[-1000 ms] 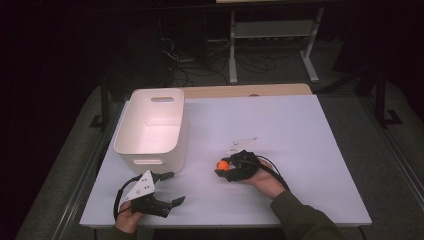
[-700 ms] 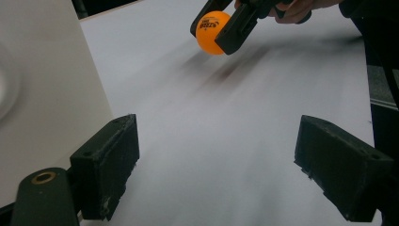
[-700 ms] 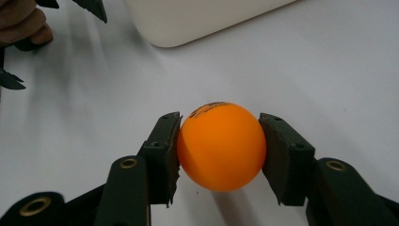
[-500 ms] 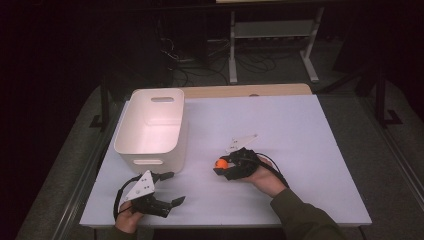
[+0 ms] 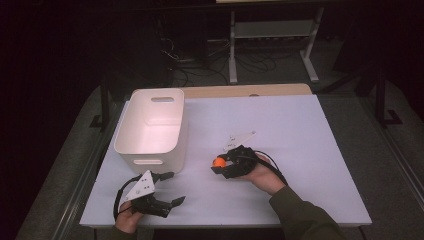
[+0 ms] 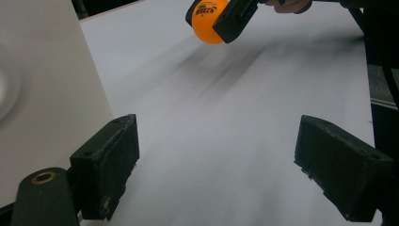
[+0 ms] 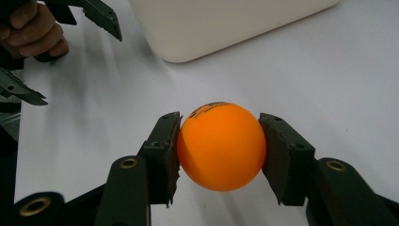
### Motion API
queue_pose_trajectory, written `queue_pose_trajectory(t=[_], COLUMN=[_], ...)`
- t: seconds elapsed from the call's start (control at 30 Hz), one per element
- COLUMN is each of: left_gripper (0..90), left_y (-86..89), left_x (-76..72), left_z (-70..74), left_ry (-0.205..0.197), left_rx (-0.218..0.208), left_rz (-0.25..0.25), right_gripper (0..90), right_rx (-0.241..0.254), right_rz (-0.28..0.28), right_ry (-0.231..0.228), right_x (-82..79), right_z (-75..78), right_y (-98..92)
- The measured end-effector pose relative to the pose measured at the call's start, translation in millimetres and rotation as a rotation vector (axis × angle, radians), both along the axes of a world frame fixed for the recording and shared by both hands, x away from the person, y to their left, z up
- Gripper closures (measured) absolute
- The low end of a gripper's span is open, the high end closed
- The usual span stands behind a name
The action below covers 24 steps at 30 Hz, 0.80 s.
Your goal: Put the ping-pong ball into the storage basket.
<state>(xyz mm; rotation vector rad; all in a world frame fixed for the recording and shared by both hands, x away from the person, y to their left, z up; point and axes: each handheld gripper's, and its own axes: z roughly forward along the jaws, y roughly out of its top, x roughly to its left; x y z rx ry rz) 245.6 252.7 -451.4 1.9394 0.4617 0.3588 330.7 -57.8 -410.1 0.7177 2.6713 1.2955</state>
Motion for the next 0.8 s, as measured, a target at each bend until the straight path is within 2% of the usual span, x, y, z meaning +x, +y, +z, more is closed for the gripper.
queue_pose_trajectory(t=[0.5, 0.8], left_gripper=[14.1, 14.1], left_y=[0.1, 0.1], left_x=[0.0, -0.1], left_z=[0.0, 0.0], left_ry=[0.0, -0.001], left_rx=[-0.001, -0.002], left_rz=[0.0, 0.0], right_gripper=[49.5, 49.6], right_rx=[0.002, 0.005], right_rz=[0.031, 0.049], right_ry=[0.009, -0.002], right_x=[-0.2, 1.2], right_z=[5.9, 11.3], right_y=[9.2, 13.9])
